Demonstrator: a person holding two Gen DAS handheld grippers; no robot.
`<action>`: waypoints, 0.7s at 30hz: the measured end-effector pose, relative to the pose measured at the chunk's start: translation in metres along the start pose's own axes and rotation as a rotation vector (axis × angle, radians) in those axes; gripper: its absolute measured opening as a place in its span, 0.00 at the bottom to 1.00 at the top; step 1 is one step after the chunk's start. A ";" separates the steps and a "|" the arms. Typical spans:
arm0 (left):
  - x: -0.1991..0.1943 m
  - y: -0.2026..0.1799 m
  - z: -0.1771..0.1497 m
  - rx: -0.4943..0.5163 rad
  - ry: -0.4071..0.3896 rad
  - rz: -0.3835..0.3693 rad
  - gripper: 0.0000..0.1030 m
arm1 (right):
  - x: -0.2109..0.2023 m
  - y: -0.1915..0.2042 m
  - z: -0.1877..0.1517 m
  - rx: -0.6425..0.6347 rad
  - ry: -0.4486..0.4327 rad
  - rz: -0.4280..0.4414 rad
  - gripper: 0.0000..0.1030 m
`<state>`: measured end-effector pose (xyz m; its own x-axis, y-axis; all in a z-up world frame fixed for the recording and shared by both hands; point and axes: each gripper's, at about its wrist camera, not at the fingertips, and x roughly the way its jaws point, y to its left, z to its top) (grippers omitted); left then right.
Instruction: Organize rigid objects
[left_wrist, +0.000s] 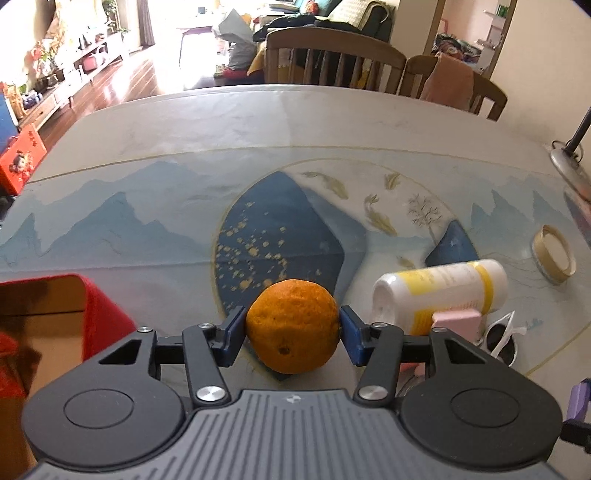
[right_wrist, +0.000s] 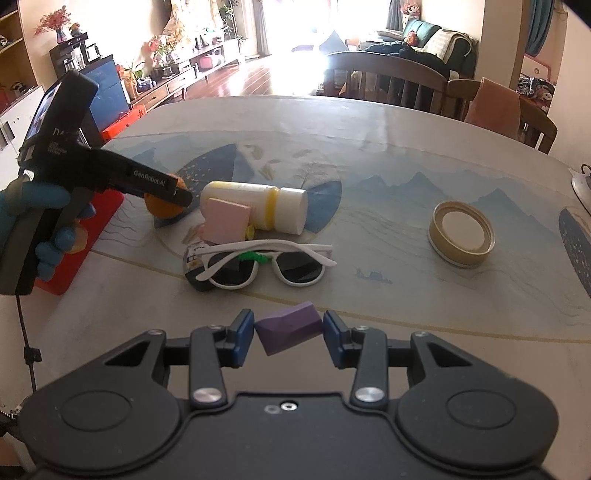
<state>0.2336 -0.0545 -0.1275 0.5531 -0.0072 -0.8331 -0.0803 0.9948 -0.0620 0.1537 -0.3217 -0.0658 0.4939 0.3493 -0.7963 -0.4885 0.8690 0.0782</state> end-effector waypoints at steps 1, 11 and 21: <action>-0.002 0.001 -0.002 -0.001 0.004 0.005 0.51 | 0.000 0.001 0.001 -0.002 -0.003 0.001 0.39; -0.046 0.019 -0.014 -0.037 -0.008 -0.044 0.51 | -0.005 0.032 0.013 -0.036 -0.044 0.016 0.39; -0.105 0.055 -0.022 -0.064 -0.044 -0.064 0.51 | -0.005 0.080 0.036 -0.092 -0.088 0.070 0.38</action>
<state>0.1525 -0.0015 -0.0558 0.5944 -0.0651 -0.8015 -0.0952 0.9840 -0.1505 0.1377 -0.2410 -0.0337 0.5153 0.4405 -0.7351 -0.5860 0.8070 0.0728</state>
